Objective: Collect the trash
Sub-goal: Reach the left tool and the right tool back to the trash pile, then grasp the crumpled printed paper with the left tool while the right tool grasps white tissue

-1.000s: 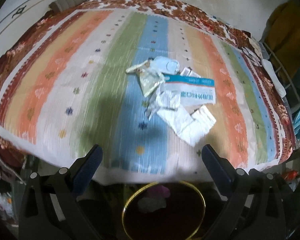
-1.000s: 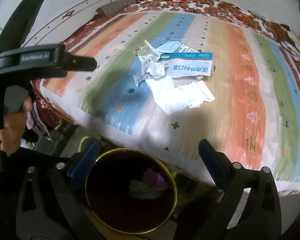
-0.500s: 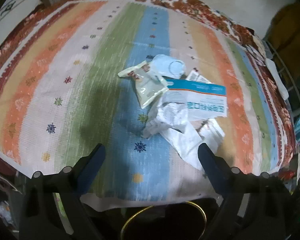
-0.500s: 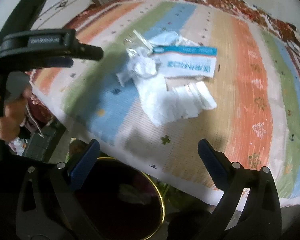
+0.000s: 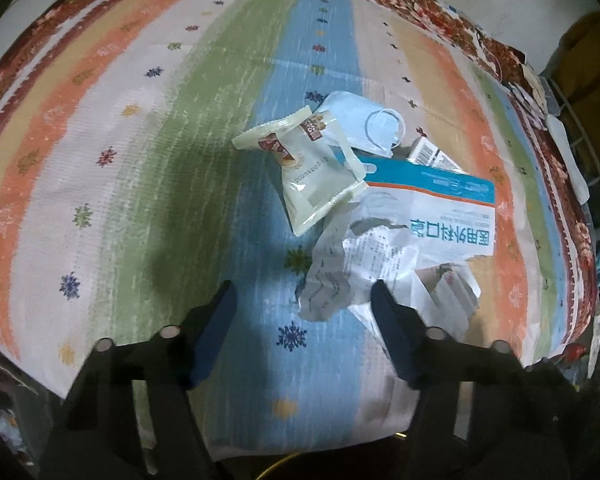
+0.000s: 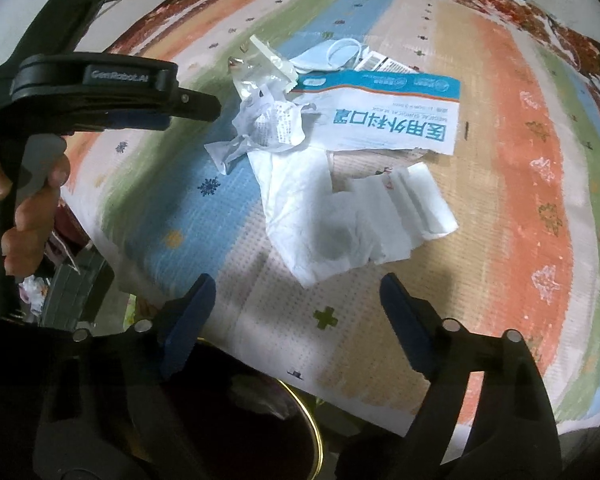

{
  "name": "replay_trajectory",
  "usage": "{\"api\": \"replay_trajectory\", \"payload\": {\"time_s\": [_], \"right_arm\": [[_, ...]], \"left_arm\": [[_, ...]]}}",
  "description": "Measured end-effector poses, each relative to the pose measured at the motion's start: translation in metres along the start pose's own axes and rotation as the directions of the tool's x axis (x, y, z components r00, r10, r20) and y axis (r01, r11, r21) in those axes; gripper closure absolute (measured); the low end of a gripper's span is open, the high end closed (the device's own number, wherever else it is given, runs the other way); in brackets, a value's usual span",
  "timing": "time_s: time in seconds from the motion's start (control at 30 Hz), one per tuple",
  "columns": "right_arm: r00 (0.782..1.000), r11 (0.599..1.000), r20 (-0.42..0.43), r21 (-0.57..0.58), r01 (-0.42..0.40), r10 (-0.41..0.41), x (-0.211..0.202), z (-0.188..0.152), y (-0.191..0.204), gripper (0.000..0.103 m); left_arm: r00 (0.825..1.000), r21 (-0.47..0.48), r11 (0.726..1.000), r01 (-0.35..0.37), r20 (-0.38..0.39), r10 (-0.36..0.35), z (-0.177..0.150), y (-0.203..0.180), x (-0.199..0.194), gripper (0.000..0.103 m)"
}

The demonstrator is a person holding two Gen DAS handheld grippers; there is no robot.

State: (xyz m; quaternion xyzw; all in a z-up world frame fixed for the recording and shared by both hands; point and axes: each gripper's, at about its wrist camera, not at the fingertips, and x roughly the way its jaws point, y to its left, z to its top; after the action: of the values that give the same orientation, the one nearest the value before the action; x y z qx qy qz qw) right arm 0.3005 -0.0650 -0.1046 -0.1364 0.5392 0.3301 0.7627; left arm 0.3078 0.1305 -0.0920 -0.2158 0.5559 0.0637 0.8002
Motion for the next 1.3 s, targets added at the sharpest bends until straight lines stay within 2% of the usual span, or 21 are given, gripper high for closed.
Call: {"api": "replay_trajectory", "payload": {"time_s": [0.1,0.23,0.33,0.4,0.47,0.53,0.57,0.63,0.7,0.73,0.83,1.3], "right_arm": [[1.000,1.000,-0.018,-0.016,0.015,-0.015,0.007,0.003,0.005,0.027],[0.999,1.000,-0.038,0.004,0.013,-0.012,0.019,0.006,0.003,0.035],[0.999,1.000,-0.048,0.023,0.007,-0.006,0.027,0.010,-0.002,0.043],[0.998,0.999,-0.059,0.035,-0.003,0.005,0.034,0.012,-0.004,0.052],[0.998,0.999,-0.067,0.045,-0.013,0.016,0.040,0.013,-0.004,0.061],[0.998,0.999,-0.069,0.043,-0.009,0.012,0.043,0.012,-0.004,0.068],[0.998,0.999,-0.068,0.042,-0.010,0.013,0.045,0.012,-0.005,0.070],[0.998,0.999,-0.067,0.049,-0.006,0.010,0.046,0.011,-0.007,0.087],[0.998,0.998,-0.065,0.057,-0.001,0.004,0.047,0.011,-0.010,0.096],[0.998,0.998,-0.063,0.064,-0.005,0.009,0.046,0.011,-0.012,0.097],[0.998,0.998,-0.058,0.066,-0.014,0.018,0.040,0.011,-0.014,0.099],[1.000,0.999,0.007,0.043,-0.030,0.030,-0.005,0.017,-0.008,0.099]], "left_arm": [[0.999,-0.031,0.998,0.045,-0.017,-0.046,0.006,0.006,0.009,0.047],[0.998,-0.001,0.999,0.049,-0.034,-0.049,0.008,-0.002,0.020,0.051],[0.997,0.009,0.999,0.052,-0.051,-0.052,0.009,-0.008,0.025,0.061],[0.997,0.018,0.998,0.052,-0.055,-0.051,0.010,-0.011,0.027,0.069],[0.997,0.031,0.998,0.053,-0.062,-0.051,0.011,-0.013,0.030,0.084],[0.995,0.042,0.997,0.071,-0.080,-0.067,0.010,-0.015,0.034,0.092],[0.994,0.044,0.996,0.074,-0.078,-0.070,0.010,-0.015,0.034,0.092],[0.995,0.048,0.996,0.069,-0.074,-0.065,0.010,-0.016,0.034,0.095],[0.997,0.043,0.998,0.056,-0.064,-0.053,0.011,-0.016,0.031,0.098],[0.997,0.031,0.998,0.051,-0.058,-0.049,0.012,-0.015,0.028,0.101],[0.997,0.002,0.998,0.068,-0.039,-0.068,0.016,-0.013,0.015,0.101],[0.993,0.003,0.993,0.115,0.000,-0.115,0.010,-0.019,-0.019,0.101]]}}
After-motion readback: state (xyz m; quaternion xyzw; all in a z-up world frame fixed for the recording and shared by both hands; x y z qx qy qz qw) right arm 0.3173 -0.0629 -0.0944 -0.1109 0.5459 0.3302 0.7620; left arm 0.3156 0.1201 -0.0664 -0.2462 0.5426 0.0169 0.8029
